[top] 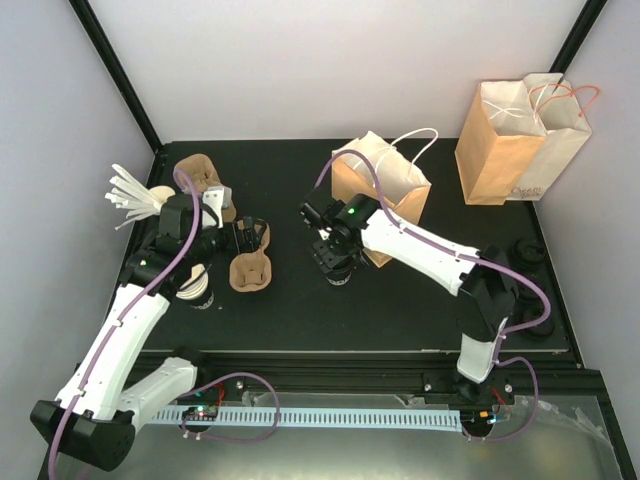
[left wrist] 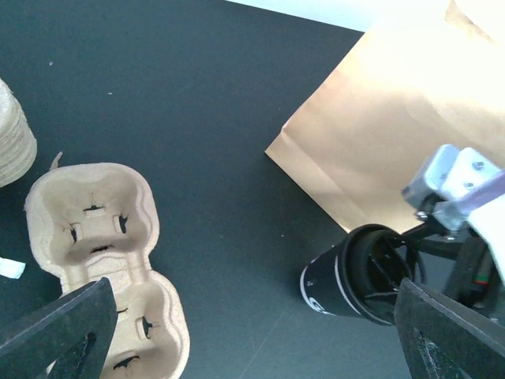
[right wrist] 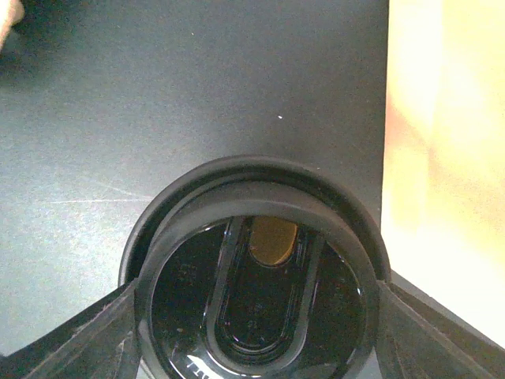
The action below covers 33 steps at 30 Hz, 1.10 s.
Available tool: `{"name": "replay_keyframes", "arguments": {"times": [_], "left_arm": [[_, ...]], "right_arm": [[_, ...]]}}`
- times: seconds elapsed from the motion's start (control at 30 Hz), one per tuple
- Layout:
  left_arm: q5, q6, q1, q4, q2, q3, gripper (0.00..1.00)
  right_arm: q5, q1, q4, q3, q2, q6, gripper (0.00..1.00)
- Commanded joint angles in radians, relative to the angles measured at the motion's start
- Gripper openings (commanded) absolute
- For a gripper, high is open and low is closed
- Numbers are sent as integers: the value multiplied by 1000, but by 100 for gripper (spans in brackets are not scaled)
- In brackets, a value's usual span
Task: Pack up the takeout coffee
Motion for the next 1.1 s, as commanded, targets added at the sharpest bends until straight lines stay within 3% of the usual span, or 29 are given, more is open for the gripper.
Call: {"name": "replay_keyframes", "arguments": {"times": [0.0,0.2,0.47,0.6,0.8,1.07], "left_arm": [[47,19,8,24,22,41,99],[155,-71,18,171,91,-3,99],[461,-141,12,325,318,84,99],[447,-149,-12,317,408,130,99],[399,-122,-35,287,512,208,99],[320,-8,-136,197,702,541,97]], "right_arm": [[-25,3,-38,7,-118,-7,77],[-43,4,-45,27,-290,-29,76],[-21,4,-129,191,-418,-50,72],[18,1,-176,167,-465,-26,71],[64,-2,-214,-20,-594,37,71],[28,-2,-194,-194,-773,105,68]]}}
